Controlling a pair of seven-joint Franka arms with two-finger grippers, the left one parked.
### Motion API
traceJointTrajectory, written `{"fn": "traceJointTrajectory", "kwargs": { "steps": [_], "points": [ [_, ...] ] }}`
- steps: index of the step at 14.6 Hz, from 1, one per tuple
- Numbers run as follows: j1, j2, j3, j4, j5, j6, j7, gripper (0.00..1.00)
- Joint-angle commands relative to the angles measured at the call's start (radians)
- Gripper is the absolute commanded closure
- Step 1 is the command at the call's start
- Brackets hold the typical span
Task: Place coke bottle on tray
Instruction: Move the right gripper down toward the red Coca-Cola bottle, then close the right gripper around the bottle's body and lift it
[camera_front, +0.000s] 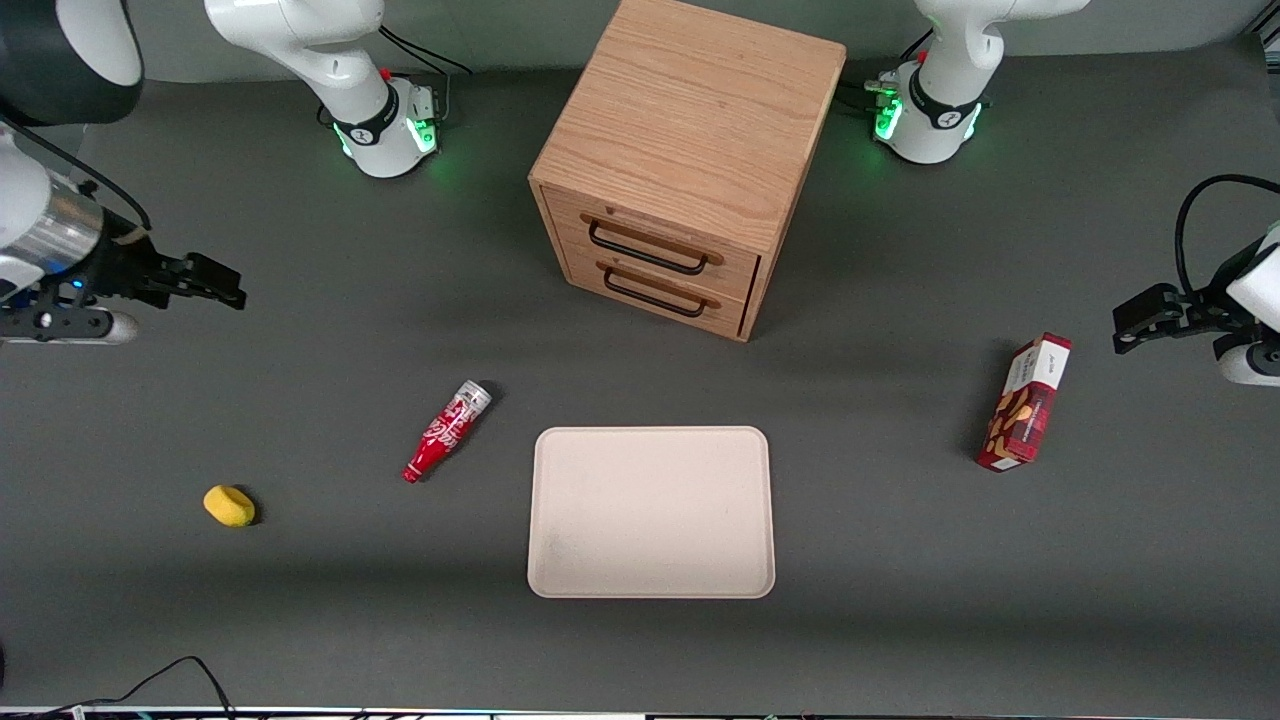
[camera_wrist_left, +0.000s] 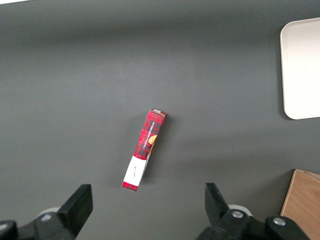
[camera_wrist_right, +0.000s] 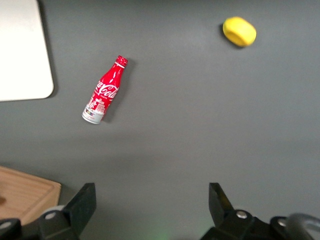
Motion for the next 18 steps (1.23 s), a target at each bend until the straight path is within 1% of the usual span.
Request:
{"fn": "traceJointTrajectory", "kwargs": {
  "steps": [1, 3, 4, 7, 8, 12, 13, 16, 18],
  "points": [
    [0.013, 0.134, 0.079, 0.096, -0.003, -0.016, 0.19, 0.0],
    [0.015, 0.232, 0.122, 0.153, -0.006, -0.01, 0.318, 0.0],
    [0.021, 0.269, 0.137, 0.161, -0.015, 0.01, 0.353, 0.0],
    [0.058, 0.346, 0.154, 0.124, -0.061, 0.118, 0.496, 0.0],
    [0.064, 0.369, 0.155, 0.103, -0.089, 0.163, 0.527, 0.0],
    [0.065, 0.408, 0.16, -0.066, -0.108, 0.436, 0.6, 0.0],
    [0.065, 0.421, 0.16, -0.094, -0.12, 0.479, 0.608, 0.0],
    [0.069, 0.477, 0.16, -0.116, -0.126, 0.59, 0.649, 0.0],
    [0.069, 0.517, 0.16, -0.116, -0.169, 0.63, 0.686, 0.0]
  ]
}}
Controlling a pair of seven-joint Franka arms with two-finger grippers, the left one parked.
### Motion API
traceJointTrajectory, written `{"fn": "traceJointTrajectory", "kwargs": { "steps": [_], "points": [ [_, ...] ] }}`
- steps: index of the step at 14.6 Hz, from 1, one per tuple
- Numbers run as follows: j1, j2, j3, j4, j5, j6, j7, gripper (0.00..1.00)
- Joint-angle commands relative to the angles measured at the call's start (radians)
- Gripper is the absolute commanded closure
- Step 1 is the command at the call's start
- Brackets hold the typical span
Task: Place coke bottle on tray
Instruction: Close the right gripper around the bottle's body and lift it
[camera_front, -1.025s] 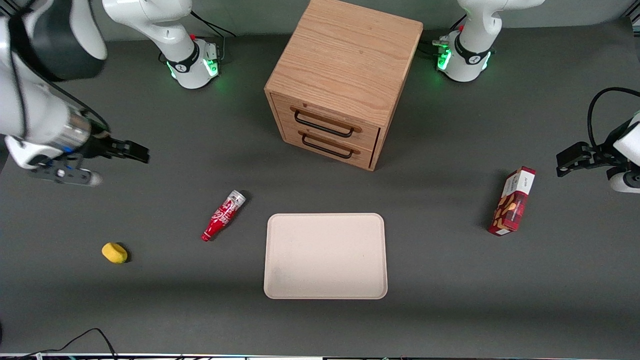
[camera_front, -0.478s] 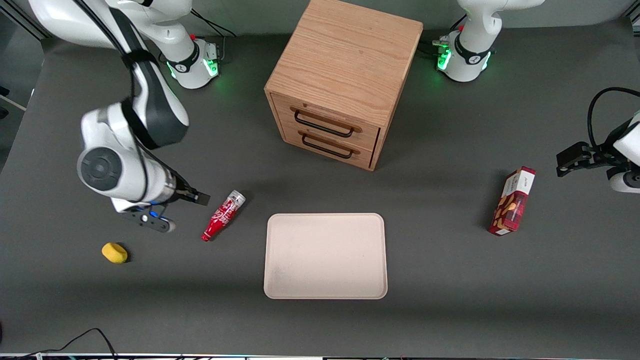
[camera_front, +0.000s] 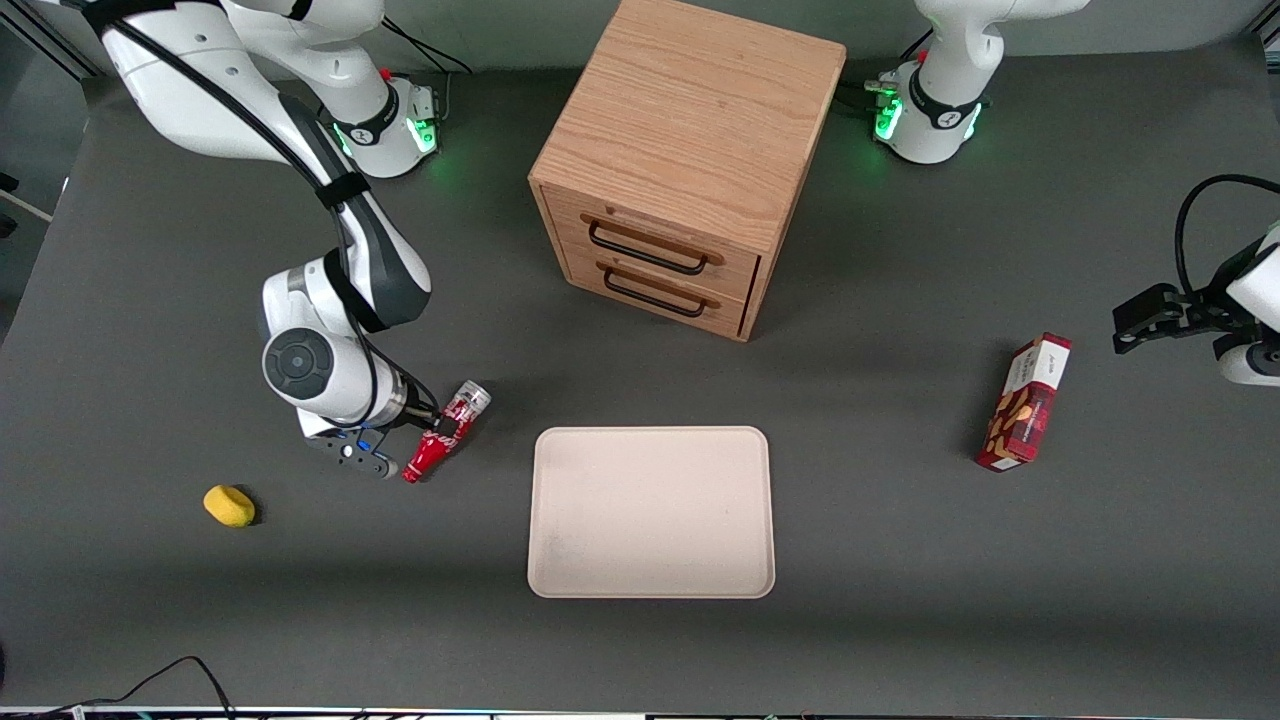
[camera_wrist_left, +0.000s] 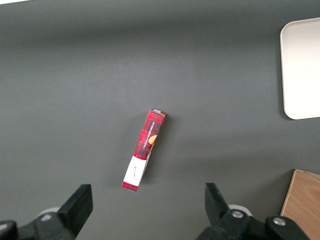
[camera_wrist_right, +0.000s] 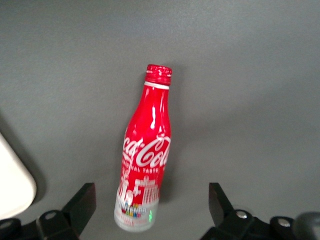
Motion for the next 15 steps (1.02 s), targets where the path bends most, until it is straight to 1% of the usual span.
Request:
{"fn": "traceJointTrajectory", "kwargs": {
  "steps": [1, 3, 7, 15],
  "points": [
    [0.003, 0.048, 0.005, 0.0, -0.054, 0.063, 0.09, 0.0],
    [0.003, 0.078, 0.005, 0.0, -0.054, 0.117, 0.137, 0.0],
    [0.013, 0.114, 0.005, 0.007, -0.058, 0.179, 0.23, 0.0],
    [0.017, 0.135, 0.003, 0.009, -0.06, 0.182, 0.242, 0.01]
  ]
}}
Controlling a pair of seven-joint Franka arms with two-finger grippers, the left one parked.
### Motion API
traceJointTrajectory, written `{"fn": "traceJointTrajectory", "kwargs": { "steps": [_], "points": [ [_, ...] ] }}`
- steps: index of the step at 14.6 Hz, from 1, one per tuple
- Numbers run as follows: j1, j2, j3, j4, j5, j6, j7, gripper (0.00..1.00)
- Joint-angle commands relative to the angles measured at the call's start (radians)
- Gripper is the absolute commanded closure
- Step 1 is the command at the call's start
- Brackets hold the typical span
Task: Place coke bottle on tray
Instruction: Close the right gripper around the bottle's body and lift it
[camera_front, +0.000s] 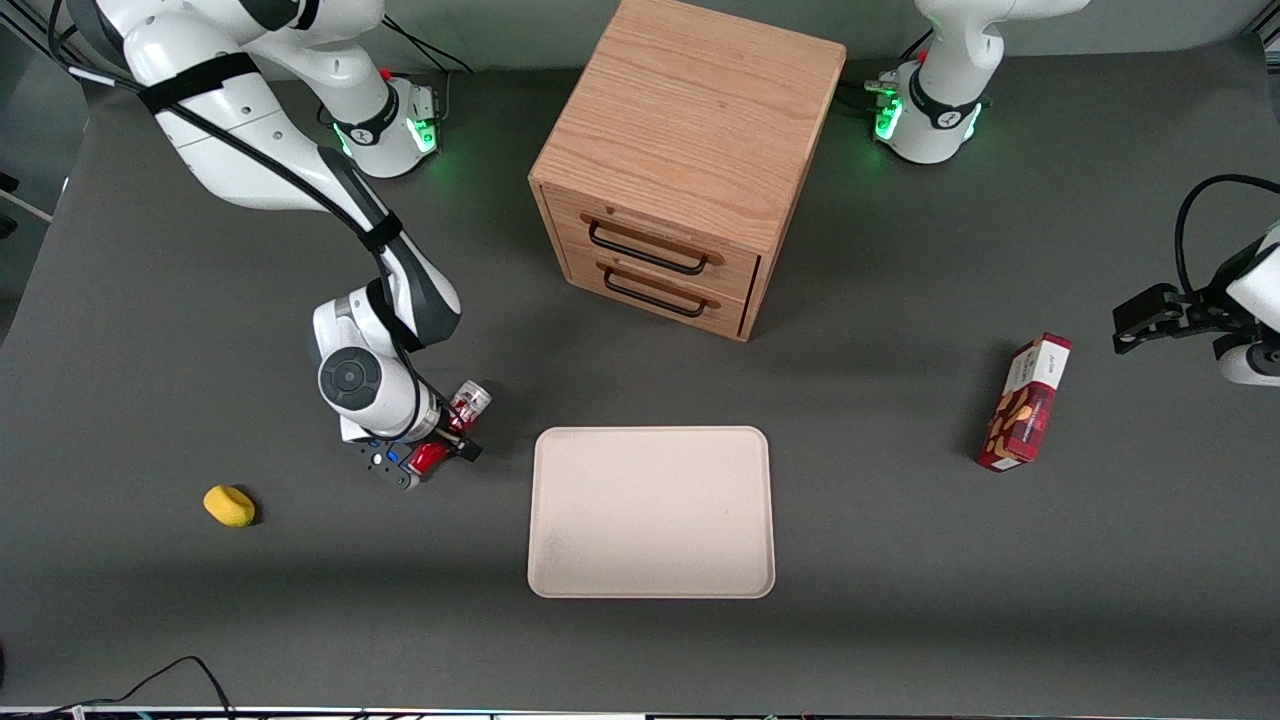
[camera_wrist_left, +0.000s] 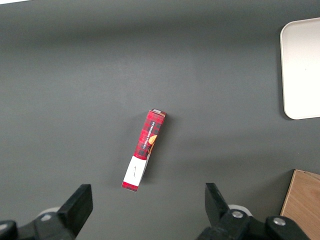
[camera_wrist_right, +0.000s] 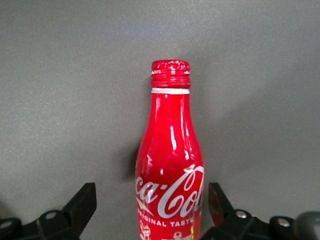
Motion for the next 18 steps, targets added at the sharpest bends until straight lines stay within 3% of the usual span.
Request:
{"fn": "traceJointTrajectory", "kwargs": {
  "steps": [1, 2, 3, 4, 5, 11, 15, 18],
  "points": [
    [0.004, 0.012, 0.001, 0.013, -0.026, 0.004, 0.032, 0.03],
    [0.004, 0.012, 0.001, 0.013, -0.034, 0.004, 0.032, 0.11],
    [0.004, 0.012, 0.001, 0.012, -0.034, 0.004, 0.032, 0.29],
    [0.004, 0.012, 0.001, 0.012, -0.034, 0.004, 0.032, 0.61],
    [0.004, 0.008, 0.001, 0.01, -0.035, 0.004, 0.032, 1.0],
    [0.003, -0.027, 0.001, 0.008, -0.043, -0.019, 0.02, 1.0],
    [-0.01, -0.134, 0.013, 0.045, -0.041, -0.198, -0.053, 1.0],
    [-0.014, -0.174, 0.034, 0.201, -0.028, -0.431, -0.136, 1.0]
  ]
}}
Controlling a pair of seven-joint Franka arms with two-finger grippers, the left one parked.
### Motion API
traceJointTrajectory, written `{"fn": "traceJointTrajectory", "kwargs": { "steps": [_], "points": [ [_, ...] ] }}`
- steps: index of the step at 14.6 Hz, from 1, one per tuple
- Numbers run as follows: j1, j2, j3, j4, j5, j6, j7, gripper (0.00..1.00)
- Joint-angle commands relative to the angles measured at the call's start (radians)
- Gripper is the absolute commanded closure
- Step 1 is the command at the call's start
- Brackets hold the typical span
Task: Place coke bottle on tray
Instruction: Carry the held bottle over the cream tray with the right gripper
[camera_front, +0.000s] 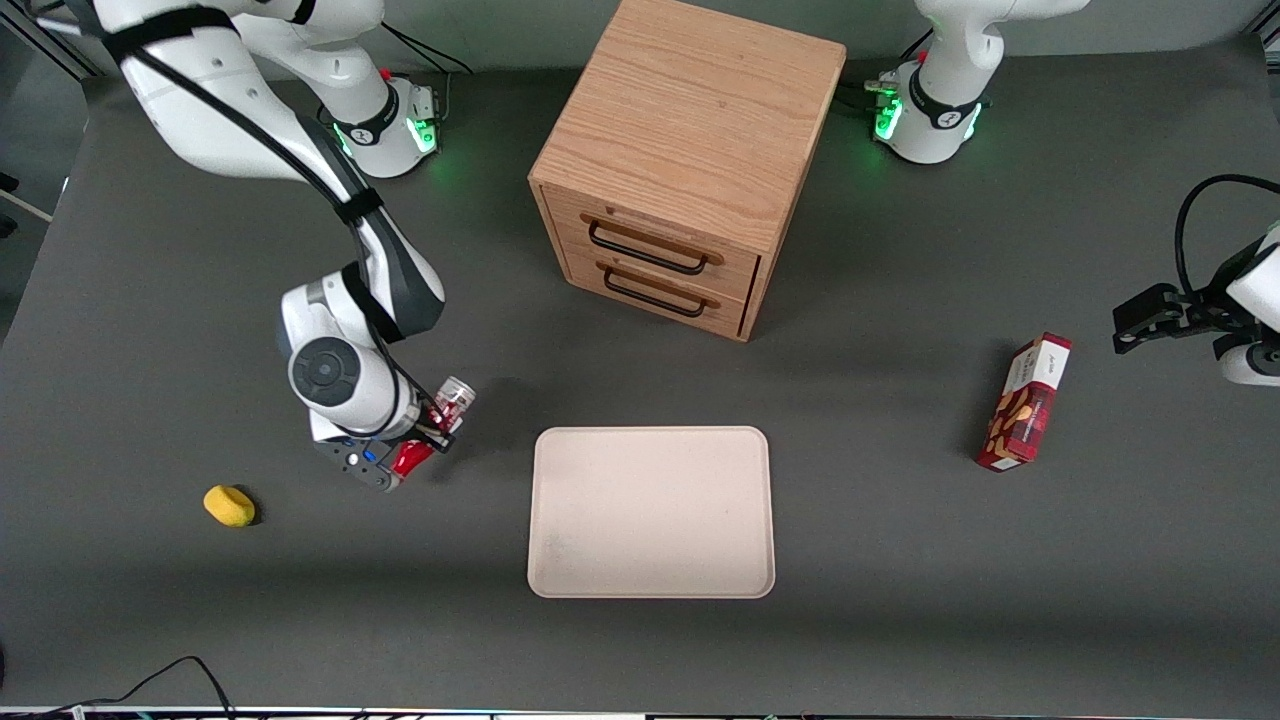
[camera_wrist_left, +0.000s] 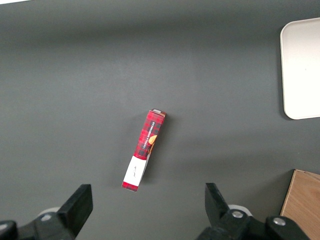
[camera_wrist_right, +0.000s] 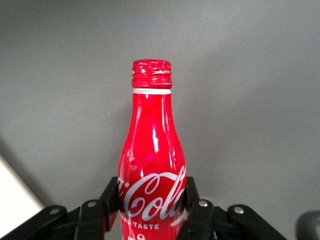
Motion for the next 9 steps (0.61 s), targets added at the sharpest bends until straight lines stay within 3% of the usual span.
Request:
{"fn": "traceJointTrajectory", "kwargs": {
  "steps": [1, 6, 9],
  "points": [
    [-0.013, -0.04, 0.034, 0.185, 0.009, -0.268, -0.12, 1.0],
    [-0.005, -0.024, 0.037, 0.467, 0.045, -0.561, -0.454, 1.0],
    [-0.01, -0.001, 0.036, 0.572, 0.083, -0.646, -0.605, 1.0]
  ]
}}
